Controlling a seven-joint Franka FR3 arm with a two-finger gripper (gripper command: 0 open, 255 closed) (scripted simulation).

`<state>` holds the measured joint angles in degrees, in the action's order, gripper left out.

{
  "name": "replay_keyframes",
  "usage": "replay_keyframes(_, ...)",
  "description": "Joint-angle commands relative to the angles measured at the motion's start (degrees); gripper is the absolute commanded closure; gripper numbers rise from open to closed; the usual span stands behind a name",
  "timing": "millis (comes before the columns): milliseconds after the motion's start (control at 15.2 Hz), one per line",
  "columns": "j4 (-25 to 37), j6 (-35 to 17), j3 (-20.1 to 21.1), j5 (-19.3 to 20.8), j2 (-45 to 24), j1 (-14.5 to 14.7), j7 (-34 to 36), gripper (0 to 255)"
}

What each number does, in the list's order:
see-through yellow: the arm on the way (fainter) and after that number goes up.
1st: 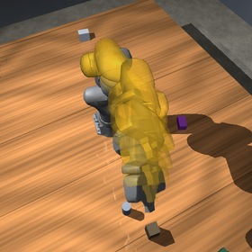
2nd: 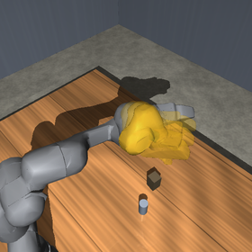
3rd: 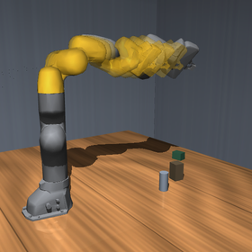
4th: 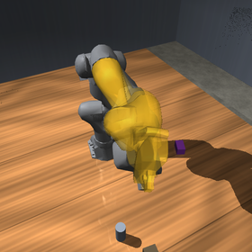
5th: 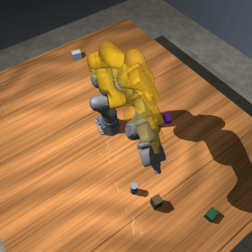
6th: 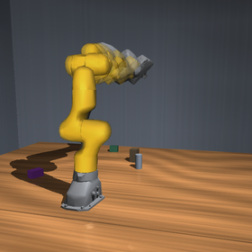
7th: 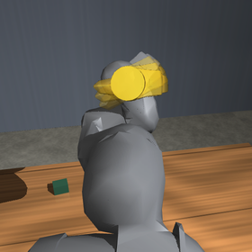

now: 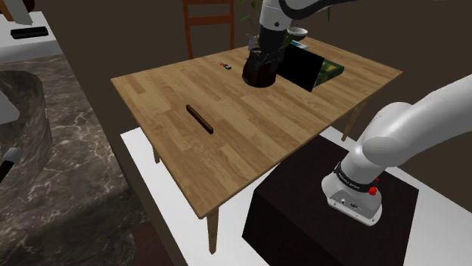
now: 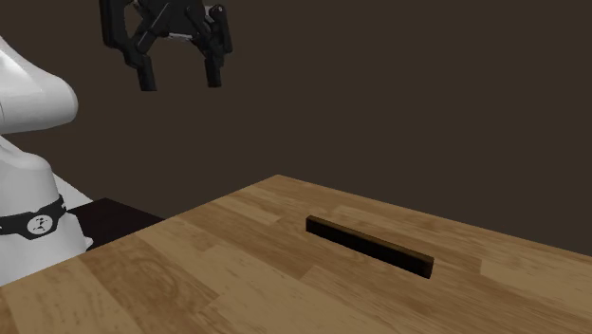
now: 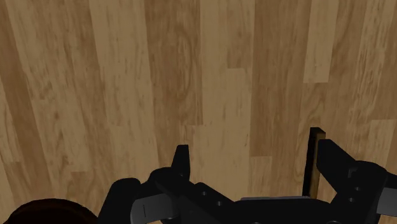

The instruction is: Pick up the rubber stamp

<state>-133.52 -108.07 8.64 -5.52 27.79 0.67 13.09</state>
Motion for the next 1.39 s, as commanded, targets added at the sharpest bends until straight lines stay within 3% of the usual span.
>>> replay_keyframes(0, 1.2, -3.2, 1.5, 0.1, -4.2, 0.2, 1.8, 0)
replay_keyframes(660, 9.9, -14.8, 6.6, 5.0, -25.3, 0.7, 10.5, 0)
replay_keyframes(1320, 26.5, -19.3, 6.9, 13.9, -48.1, 4.5, 19.7, 0)
